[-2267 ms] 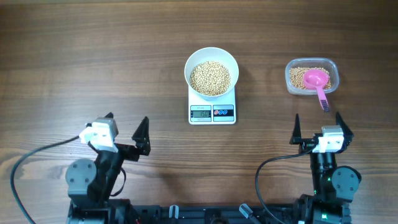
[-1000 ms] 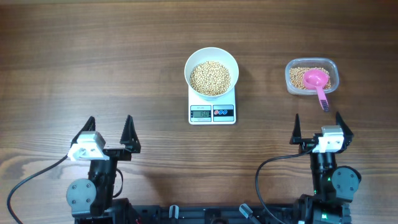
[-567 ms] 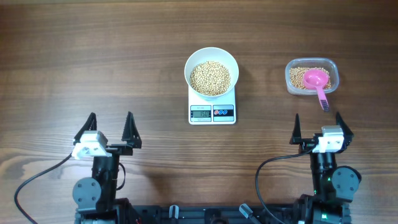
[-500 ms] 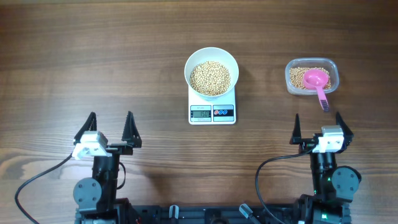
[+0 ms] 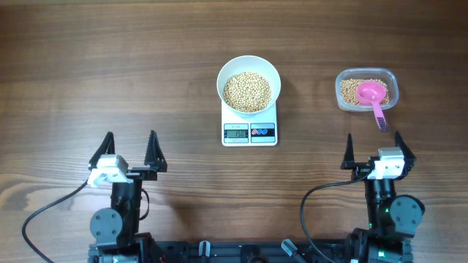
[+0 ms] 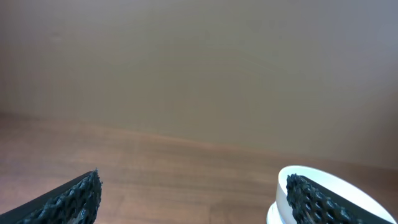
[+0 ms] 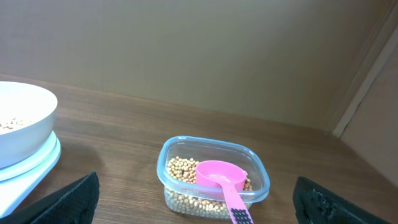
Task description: Scoop item into bowl and weigh 150g on scale
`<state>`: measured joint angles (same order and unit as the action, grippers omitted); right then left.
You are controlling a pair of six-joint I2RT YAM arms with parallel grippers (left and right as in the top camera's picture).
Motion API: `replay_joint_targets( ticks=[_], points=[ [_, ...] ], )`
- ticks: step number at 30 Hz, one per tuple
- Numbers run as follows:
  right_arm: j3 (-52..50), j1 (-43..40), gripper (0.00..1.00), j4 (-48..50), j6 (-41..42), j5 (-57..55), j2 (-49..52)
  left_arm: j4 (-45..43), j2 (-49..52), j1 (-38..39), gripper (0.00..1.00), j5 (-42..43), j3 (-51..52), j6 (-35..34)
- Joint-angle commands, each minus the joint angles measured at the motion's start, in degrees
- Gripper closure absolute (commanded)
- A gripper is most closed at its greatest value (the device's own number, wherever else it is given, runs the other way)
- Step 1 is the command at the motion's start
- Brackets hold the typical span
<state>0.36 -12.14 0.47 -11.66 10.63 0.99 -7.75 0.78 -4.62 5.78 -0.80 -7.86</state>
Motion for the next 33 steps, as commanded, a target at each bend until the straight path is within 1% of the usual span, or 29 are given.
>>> replay_joint_targets(
  ticks=[1,6,8,13,17,25,30,33],
  points=[
    [0.0,0.3,0.0,0.2,-0.3,-0.8,-0.7,2.1,-0.6,-0.4,0.0,-0.9,0.5,-0.1],
    [0.0,0.3,0.0,0.2,-0.3,-0.8,-0.7,7.4,-0.6,-0.4,0.0,-0.9,0.5,-0.1],
    [0.0,0.3,0.0,0.2,-0.3,-0.8,-0.7,8.3,-0.6,-0.4,0.0,-0.9,0.5,-0.1],
    [0.0,0.3,0.0,0.2,-0.4,-0.8,-0.7,9.2,-0.6,-0.4,0.0,-0.9,0.5,-0.1],
    [0.0,0.3,0.0,0.2,-0.4,-0.8,-0.7,11.9,-0.6,-0.4,0.0,-0.9,0.5,-0.1],
    [0.0,0.3,0.0,0.2,-0.3,-0.8,-0.7,11.9,-0.6,-0.4,0.0,-1.0,0.5,0.0],
    [0.0,0.3,0.0,0.2,-0.4,-0.8,-0.7,11.9,-0.6,-0.4,0.0,-0.9,0.5,1.9],
    [0.0,0.3,0.0,0.2,-0.4,-0.8,-0.7,11.9,-0.6,-0.4,0.0,-0.9,0.5,6.1]
  ],
)
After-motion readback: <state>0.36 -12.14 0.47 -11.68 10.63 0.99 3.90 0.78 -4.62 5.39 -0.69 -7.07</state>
